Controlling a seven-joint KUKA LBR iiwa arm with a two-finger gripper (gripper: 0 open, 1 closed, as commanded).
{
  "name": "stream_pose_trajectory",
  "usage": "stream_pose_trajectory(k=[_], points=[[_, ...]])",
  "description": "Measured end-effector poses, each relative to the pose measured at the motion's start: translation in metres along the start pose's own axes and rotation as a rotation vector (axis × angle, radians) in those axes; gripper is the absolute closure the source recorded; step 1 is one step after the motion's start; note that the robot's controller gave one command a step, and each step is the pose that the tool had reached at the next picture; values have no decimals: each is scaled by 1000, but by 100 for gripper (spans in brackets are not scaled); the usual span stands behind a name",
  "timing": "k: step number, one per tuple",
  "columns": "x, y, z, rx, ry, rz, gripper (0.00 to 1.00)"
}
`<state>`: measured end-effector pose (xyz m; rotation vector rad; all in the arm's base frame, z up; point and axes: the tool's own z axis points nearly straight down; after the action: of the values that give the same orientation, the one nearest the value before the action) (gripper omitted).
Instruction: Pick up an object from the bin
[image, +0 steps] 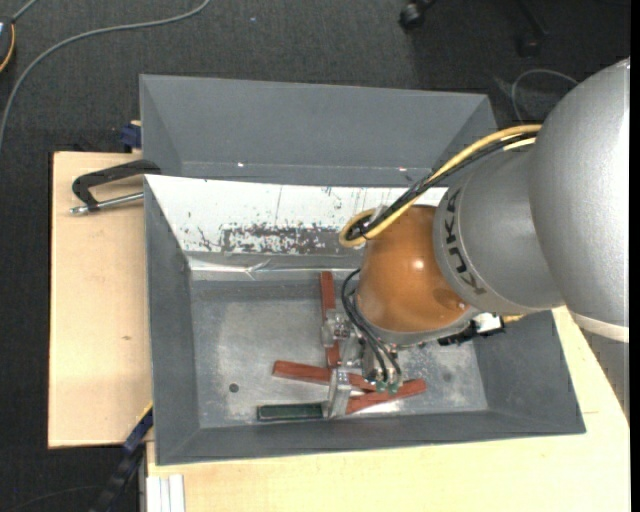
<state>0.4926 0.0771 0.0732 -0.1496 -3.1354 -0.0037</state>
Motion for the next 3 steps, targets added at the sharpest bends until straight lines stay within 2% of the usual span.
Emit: stream_pose_trajectory(k=[1,2,3], points=[[-65,3,1,-1,-8,-14,0],[-66,4,-1,-1,-10,-14,100],[-60,2,-92,0,-15,-148,100]])
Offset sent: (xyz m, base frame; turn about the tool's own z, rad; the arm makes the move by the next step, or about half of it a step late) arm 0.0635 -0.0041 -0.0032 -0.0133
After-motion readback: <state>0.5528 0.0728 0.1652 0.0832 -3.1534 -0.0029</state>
